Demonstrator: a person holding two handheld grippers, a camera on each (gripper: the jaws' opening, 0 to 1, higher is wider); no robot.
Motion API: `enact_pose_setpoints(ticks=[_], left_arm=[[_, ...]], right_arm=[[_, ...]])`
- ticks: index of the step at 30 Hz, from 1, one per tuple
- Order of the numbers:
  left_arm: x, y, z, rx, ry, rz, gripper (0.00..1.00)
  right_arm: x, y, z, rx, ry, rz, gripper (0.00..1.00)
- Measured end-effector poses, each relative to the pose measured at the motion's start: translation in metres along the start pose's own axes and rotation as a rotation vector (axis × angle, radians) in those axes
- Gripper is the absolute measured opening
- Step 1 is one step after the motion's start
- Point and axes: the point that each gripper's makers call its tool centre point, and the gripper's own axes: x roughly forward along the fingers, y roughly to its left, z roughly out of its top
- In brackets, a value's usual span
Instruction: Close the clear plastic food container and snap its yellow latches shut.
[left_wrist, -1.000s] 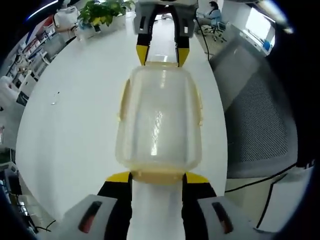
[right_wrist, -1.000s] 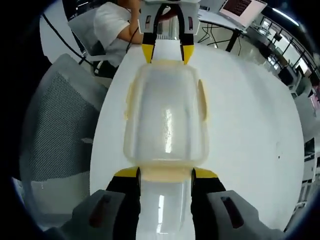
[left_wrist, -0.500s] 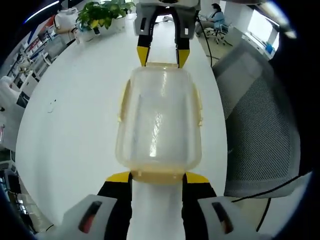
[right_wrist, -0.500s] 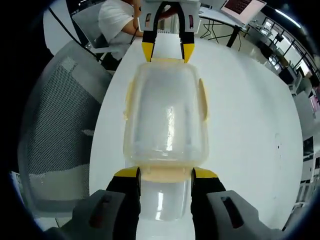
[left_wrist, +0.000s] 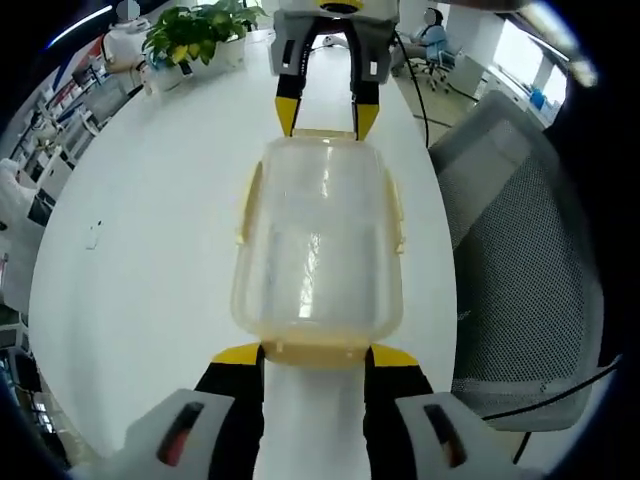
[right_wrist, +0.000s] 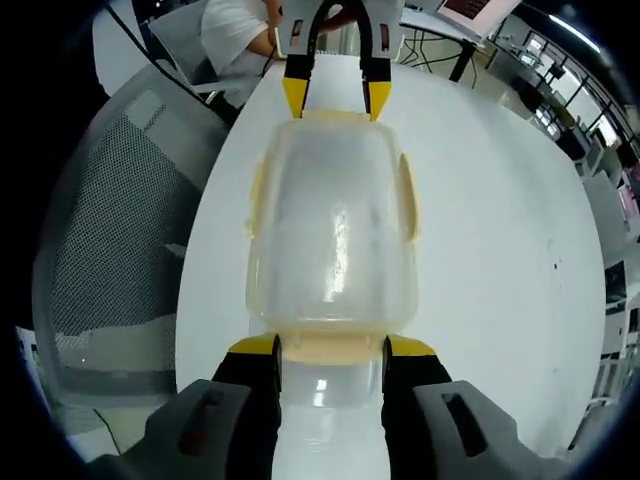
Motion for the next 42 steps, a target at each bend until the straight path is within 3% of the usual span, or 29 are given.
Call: enact_pose_setpoints(ticks=[30, 42], left_arm=[[0.035, -0.006, 0.074, 0.003, -0.065, -0.025, 0.33], [0.039, -0.007, 0.082, 0.0, -0.063, -0.025, 0.33]], right_arm=[[-0.026, 0.005, -0.077, 0.026, 0.073, -0.004, 0.36], [-0.028, 0.004, -0.087, 0.02, 0.087, -0.011, 0.36]])
